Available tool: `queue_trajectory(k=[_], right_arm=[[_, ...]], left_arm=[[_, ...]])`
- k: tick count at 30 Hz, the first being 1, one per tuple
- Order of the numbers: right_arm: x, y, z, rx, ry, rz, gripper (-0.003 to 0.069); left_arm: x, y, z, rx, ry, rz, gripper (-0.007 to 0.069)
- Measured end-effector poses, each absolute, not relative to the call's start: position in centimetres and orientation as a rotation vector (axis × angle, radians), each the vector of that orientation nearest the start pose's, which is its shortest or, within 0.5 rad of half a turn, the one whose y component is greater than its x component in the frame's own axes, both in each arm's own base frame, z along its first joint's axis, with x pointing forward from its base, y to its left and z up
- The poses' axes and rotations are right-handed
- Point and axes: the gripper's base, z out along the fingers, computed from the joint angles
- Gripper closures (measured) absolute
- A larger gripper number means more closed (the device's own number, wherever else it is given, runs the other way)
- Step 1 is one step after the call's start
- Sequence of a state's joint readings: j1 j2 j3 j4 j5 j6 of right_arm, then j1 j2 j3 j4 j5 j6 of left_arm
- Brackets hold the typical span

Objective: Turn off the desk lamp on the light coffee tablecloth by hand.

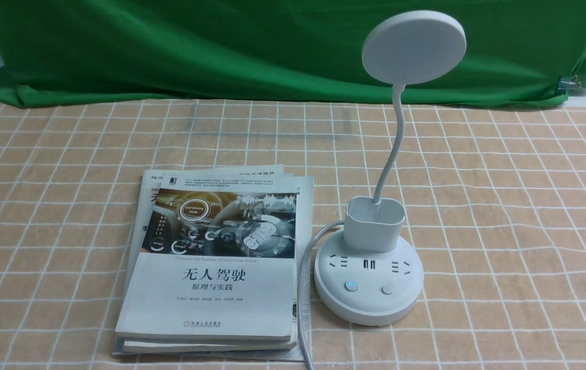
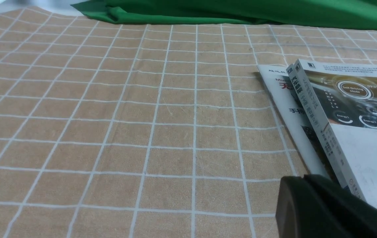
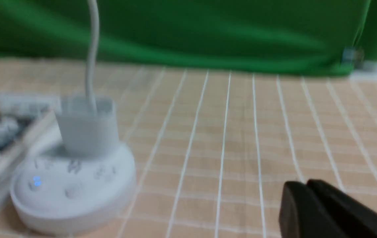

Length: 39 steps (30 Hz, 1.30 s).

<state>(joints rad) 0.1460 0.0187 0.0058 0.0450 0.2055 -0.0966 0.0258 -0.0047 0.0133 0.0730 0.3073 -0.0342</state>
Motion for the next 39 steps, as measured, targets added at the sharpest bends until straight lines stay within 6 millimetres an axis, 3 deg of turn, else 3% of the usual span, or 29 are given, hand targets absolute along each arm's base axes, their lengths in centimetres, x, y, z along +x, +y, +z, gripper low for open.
queue_trajectory(k=[39], right_arm=[[5.49,0.91,18.91,-0.183,1.725,0.075,0.0552]], left_arm=[[5.42,0.34,18.13,-0.007,1.799,0.064,0.0620]])
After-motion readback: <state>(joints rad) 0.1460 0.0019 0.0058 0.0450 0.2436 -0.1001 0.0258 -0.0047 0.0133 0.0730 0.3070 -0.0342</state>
